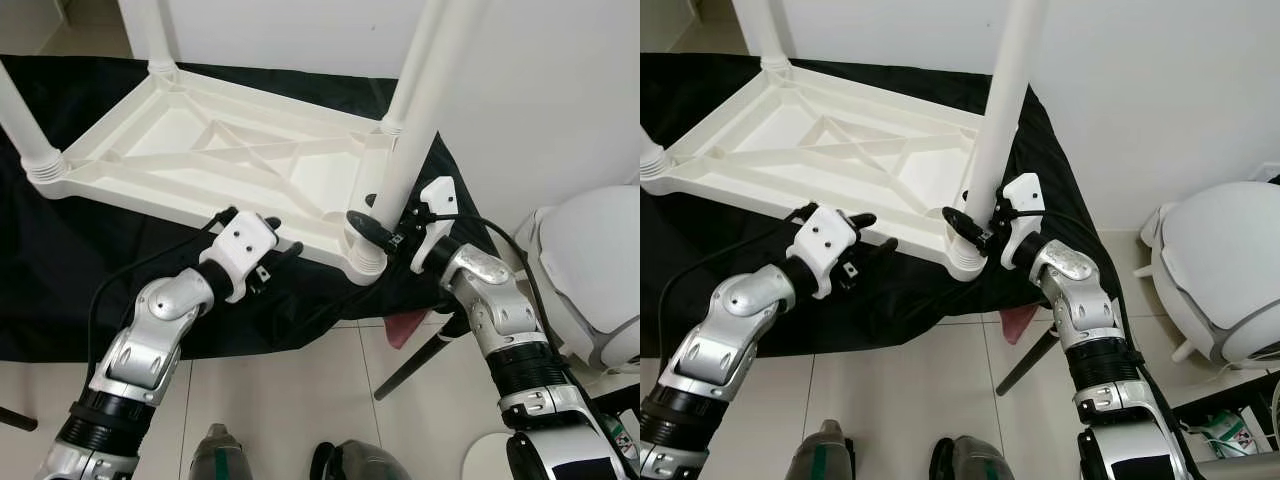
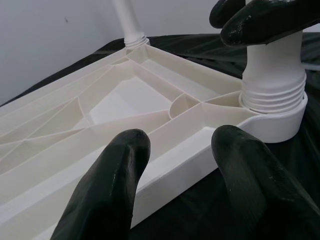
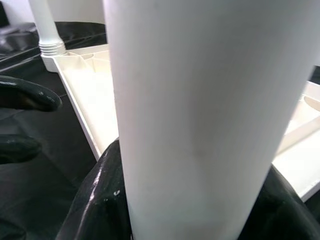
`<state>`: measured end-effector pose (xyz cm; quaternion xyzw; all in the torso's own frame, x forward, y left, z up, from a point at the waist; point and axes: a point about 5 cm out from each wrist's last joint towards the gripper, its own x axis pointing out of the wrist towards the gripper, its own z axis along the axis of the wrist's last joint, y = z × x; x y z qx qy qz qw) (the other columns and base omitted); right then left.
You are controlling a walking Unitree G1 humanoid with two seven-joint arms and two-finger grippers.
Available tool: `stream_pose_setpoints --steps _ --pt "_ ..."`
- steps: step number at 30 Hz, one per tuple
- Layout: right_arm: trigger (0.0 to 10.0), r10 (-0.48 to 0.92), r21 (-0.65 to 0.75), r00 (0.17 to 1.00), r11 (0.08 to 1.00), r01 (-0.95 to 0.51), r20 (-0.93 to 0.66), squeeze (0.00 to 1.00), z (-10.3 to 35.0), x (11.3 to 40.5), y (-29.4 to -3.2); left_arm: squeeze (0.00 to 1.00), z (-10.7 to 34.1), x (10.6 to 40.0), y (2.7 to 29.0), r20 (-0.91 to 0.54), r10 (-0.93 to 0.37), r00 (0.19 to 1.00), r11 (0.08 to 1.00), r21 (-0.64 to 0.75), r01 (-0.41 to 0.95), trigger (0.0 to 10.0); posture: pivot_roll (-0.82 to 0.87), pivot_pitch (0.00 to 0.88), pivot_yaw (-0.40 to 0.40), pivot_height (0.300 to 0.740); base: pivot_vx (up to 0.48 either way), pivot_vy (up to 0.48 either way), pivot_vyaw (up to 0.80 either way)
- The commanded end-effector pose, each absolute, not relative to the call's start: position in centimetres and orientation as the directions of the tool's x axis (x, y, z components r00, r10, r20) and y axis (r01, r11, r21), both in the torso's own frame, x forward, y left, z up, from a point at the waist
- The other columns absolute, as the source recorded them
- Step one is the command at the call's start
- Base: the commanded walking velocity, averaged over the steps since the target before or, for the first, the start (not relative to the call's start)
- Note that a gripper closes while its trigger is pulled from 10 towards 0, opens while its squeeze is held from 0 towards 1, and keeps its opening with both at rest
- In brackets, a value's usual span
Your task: Building children table
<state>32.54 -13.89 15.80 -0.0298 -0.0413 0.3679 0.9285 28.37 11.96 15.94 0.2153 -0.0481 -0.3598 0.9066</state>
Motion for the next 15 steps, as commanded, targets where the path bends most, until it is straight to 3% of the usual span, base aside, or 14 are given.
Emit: stream_pose_setpoints --steps 1,9,10,15 --pt "10.0 0.6 -0.107 0.798 0.798 -0.592 0.059 0.0 16.0 33.0 -15.7 0.0 15.5 28.8 11.9 -0.099 -0.659 0.745 0.65 0.423 0.631 10.0 0.0 0.065 -0.082 0.74 0.0 0.0 0.0" --pt "10.0 0.618 -0.071 0.782 0.786 -0.614 0.082 0.0 15.7 32.5 -14.7 0.0 15.8 29.2 11.2 -0.085 -0.649 0.756 0.672 0.401 0.622 10.0 -0.01 0.061 -0.071 0.74 0.0 0.0 0.0" --pt "10.0 0.619 -0.038 0.779 0.785 -0.618 0.102 1.0 15.8 32.4 -14.6 0.0 15.7 29.2 10.9 -0.081 -0.646 0.76 0.679 0.394 0.619 10.0 -0.01 0.061 -0.071 0.74 0.0 0.0 0.0" --pt "10.0 0.64 0.011 0.751 0.76 -0.65 0.164 1.0 16.3 31.7 -14.1 0.0 15.6 28.9 10.3 -0.073 -0.644 0.761 0.689 0.377 0.619 10.0 -0.01 0.06 -0.072 0.74 0.0 0.0 0.0"
